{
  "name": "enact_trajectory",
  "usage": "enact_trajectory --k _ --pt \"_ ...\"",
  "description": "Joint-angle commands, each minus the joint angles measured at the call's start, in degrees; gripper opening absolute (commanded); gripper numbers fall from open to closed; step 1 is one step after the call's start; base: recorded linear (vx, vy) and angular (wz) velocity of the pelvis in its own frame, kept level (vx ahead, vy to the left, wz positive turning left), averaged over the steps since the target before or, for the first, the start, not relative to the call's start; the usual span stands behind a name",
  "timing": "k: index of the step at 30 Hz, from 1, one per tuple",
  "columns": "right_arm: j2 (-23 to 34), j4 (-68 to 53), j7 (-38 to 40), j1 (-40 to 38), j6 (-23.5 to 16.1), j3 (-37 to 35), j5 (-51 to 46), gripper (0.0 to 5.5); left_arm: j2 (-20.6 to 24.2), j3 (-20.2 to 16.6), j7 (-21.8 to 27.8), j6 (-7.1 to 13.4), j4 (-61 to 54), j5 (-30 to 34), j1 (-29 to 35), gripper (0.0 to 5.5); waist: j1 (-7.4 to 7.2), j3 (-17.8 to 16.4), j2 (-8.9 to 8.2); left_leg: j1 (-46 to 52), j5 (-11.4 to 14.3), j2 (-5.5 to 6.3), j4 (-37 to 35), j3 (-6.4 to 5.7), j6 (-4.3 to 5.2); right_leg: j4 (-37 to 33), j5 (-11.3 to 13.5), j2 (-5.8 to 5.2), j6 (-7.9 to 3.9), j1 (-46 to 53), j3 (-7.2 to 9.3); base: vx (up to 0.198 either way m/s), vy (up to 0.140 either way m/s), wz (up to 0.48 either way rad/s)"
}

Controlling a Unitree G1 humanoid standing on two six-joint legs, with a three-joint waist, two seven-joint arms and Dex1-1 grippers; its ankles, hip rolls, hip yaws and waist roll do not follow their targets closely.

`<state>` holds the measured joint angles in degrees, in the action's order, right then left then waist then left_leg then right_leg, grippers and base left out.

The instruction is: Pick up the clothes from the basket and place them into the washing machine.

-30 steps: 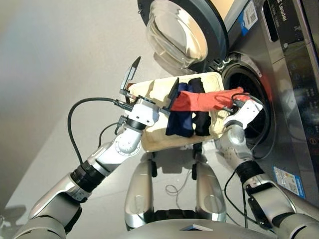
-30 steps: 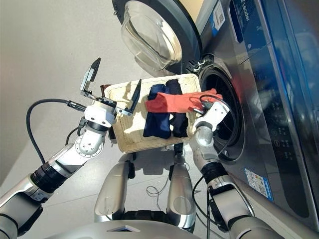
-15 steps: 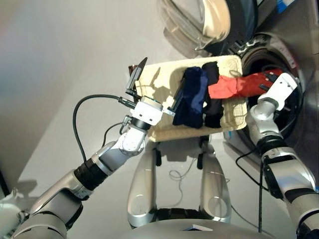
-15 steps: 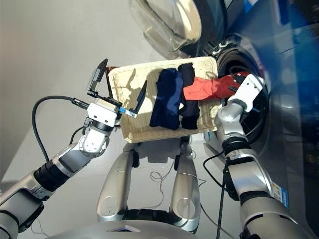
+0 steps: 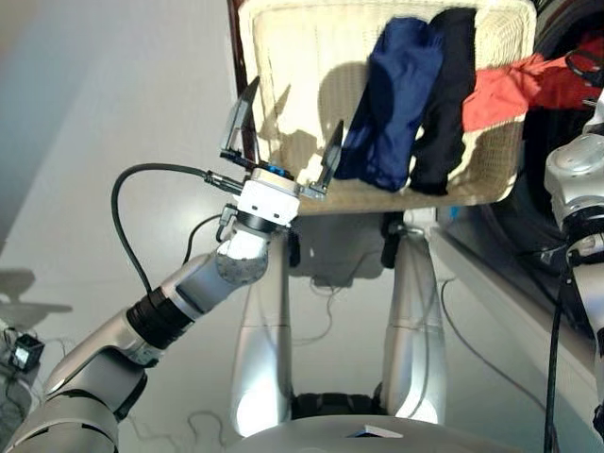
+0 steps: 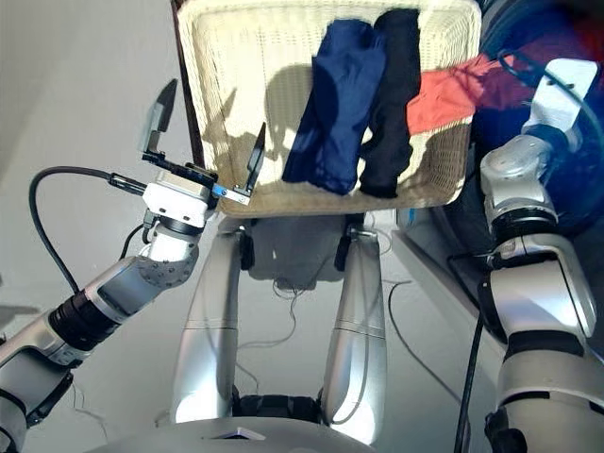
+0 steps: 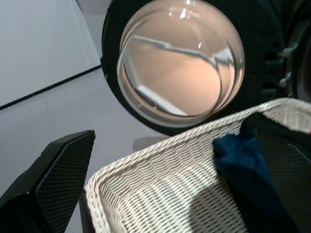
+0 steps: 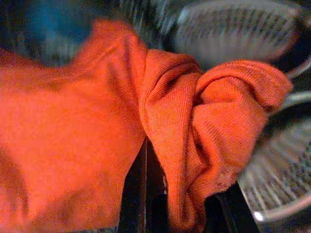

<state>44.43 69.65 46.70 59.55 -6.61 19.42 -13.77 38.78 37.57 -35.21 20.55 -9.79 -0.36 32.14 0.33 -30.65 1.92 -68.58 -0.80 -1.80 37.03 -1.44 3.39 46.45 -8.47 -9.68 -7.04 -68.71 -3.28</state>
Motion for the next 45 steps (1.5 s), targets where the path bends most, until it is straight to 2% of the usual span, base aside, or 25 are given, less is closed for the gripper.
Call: enact_trajectory --k 1,5,9,14,21,24,28,29,30,31,33,37,40,45 --pt "7.58 2.06 0.48 2.96 0.43 1.72 0.85 0.0 -0.56 -2.12 -2.12 1.38 -7.45 2.14 -0.42 5.5 0.02 0.86 1.68 1.46 6.59 -1.39 5.66 1.6 0.52 1.17 -0.17 1.11 2.15 0.59 2.42 0.0 0.0 0.0" --pt "9.07 3.96 0.73 3.6 0.49 1.16 -1.05 0.0 0.35 -2.59 -2.87 0.87 -7.67 2.48 -0.36 5.5 -0.13 0.86 1.8 0.1 6.61 -1.25 6.0 1.52 0.59 1.75 -0.42 0.97 2.2 -0.8 2.5 0.0 0.0 0.0" --pt "10.42 7.69 0.98 4.77 0.26 -2.37 -7.95 0.0 1.31 -3.1 -3.49 0.15 -8.54 2.1 -0.7 5.5 -0.1 0.86 1.87 -0.56 6.87 -1.01 6.41 1.59 0.57 1.93 -0.71 1.22 2.29 -1.51 2.38 0.0 0.0 0.0" --pt "11.49 8.77 0.93 4.69 -1.87 -4.85 -14.66 0.0 2.06 -2.98 -3.91 -0.08 -8.04 1.36 -0.41 5.5 -0.34 0.86 1.82 -1.0 7.15 -0.88 7.05 1.43 0.54 2.73 -1.07 1.23 2.21 -1.9 2.15 0.0 0.0 0.0" --pt "15.56 10.37 3.19 3.08 -2.05 -6.54 -15.93 0.0 3.99 -2.46 -4.13 0.17 -9.11 0.65 -0.69 5.5 -0.25 0.86 1.92 -0.5 7.17 -0.69 7.17 1.42 0.44 2.87 -1.01 1.26 2.03 -1.45 1.92 0.0 0.0 0.0" --pt "16.88 9.78 4.94 1.75 -3.14 -7.93 -16.82 0.0 4.87 -2.38 -4.62 -0.07 -9.37 1.05 -0.65 5.5 -0.57 0.86 1.94 -0.38 7.19 -0.58 7.22 1.52 0.24 2.84 -0.84 1.25 1.84 -1.3 1.77 0.0 0.0 0.0" --pt "17.3 8.22 5.01 -0.07 -4.54 -9.12 -17.41 0.0 5.61 -1.63 -4.61 0.75 -9.75 0.53 -0.31 5.5 -0.46 0.86 2.05 0.13 6.94 -0.51 6.93 1.57 0.17 2.76 -0.71 1.26 1.72 -0.87 1.65 0.0 0.0 0.0" --pt "17.08 7.62 4.67 -0.2 -5.0 -9.28 -17.89 0.52 5.66 -1.52 -4.47 0.88 -9.75 0.35 -0.26 5.5 -0.47 0.86 1.98 0.32 6.87 -0.49 6.75 1.54 0.14 2.65 -0.67 1.26 1.71 -0.67 1.63 0.0 0.0 0.0" --pt "16.73 6.86 4.16 -0.16 -5.92 -9.66 -18.95 2.31 5.59 -1.48 -4.33 0.89 -9.67 0.2 -0.25 5.5 -0.49 0.86 1.91 0.66 6.83 -0.52 6.47 1.63 0.11 2.45 -0.63 1.34 1.7 -0.45 1.56 0.0 0.0 0.0" --pt "16.46 6.22 3.53 -0.15 -6.56 -9.86 -19.93 5.5 5.61 -1.44 -4.32 0.97 -9.6 0.11 -0.25 5.5 -0.51 0.86 1.86 0.83 6.8 -0.55 6.32 1.71 0.09 2.3 -0.57 1.39 1.7 -0.29 1.47 0.0 0.0 0.0" --pt "14.84 3.62 1.85 0.26 -9.13 -10.53 -23.39 5.5 5.37 -1.5 -4.19 0.97 -9.43 -0.21 -0.29 5.5 -0.52 0.86 1.76 1.05 6.72 -0.61 6.07 1.87 0.02 1.86 -0.48 1.49 1.7 -0.01 1.38 0.0 0.0 0.0" --pt "9.14 -3.38 -0.03 -1.5 -12.86 -9.94 -23.72 5.5 4.82 -2.47 -3.69 0.97 -9.59 -0.53 -1.03 5.5 -1.05 0.86 1.15 2.05 6.66 -0.88 5.36 2.44 -0.03 0.81 -0.11 1.76 1.73 0.79 1.17 0.0 0.0 0.0" --pt "4.44 -14.51 -0.04 -4.74 -17.57 -10.76 -24.3 5.5 3.67 -3.88 -3.61 0.62 -9.31 -0.93 -2.09 5.5 -1.78 0.86 0.46 2.73 6.76 -1.23 5.0 2.84 -0.12 0.23 -0.05 2.16 1.86 1.35 0.97 0.0 0.0 0.0" --pt "-4.2 -34.79 -1.64 -13.91 -22.17 -11.56 -21.66 5.5 1.89 -5.19 -3.19 0.2 -8.24 -1.31 -3.12 5.5 -2.86 0.86 -0.61 3.78 7.06 -1.5 4.58 3.29 -0.36 -0.38 0.06 2.6 2.01 2.04 0.65 0.0 0.0 0.0"
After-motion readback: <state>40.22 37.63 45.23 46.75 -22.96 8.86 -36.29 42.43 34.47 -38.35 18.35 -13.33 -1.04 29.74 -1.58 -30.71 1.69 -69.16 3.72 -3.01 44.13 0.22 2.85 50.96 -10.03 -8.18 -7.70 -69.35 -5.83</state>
